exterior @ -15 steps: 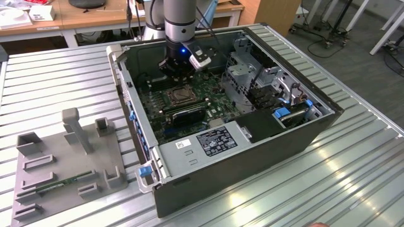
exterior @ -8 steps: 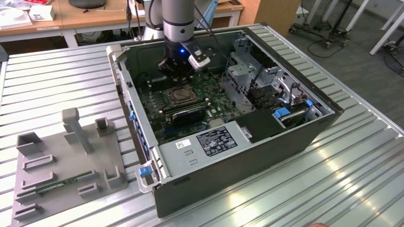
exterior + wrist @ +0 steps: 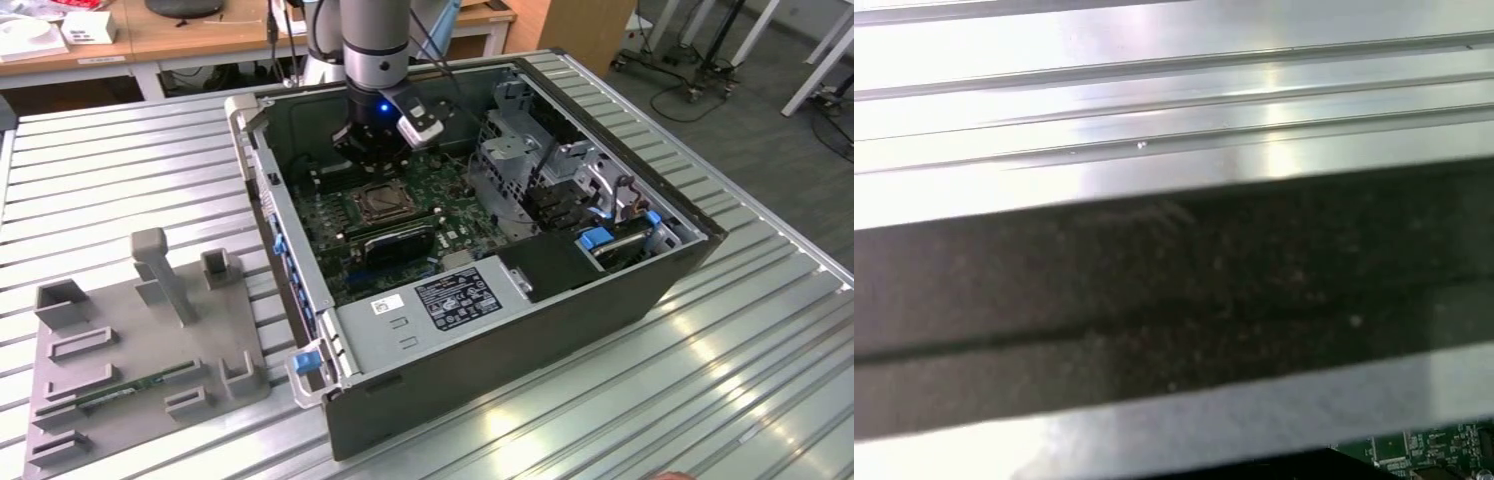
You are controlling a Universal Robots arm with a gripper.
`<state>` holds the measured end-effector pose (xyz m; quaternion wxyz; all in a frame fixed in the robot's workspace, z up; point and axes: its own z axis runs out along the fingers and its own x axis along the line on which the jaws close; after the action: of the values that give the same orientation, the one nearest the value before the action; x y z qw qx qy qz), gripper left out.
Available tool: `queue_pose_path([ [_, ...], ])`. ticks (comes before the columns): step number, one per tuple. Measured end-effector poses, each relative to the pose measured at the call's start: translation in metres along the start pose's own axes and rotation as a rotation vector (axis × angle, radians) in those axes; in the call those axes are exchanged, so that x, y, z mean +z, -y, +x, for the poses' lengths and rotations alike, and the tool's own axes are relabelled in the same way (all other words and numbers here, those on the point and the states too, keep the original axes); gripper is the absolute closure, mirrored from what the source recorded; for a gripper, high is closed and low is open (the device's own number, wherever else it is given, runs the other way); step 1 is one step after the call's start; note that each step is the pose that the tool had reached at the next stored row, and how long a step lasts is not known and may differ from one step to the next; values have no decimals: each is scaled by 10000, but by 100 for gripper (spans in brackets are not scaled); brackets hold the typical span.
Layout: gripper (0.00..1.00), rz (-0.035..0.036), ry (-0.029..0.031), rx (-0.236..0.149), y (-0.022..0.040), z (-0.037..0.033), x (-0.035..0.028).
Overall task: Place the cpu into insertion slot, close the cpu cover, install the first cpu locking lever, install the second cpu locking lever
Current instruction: 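Install the first cpu locking lever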
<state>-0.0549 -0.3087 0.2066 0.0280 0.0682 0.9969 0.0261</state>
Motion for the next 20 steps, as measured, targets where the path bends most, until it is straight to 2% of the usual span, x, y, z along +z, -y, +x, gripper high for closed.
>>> queue_pose_path([
  [5, 89, -97, -5, -94, -10, 4, 0],
  [14, 89, -346, -33, -180, -31, 8, 0],
  [16, 89, -409, -18, -188, -32, 9, 1],
  [20, 89, -477, 8, -201, -32, 11, 1],
])
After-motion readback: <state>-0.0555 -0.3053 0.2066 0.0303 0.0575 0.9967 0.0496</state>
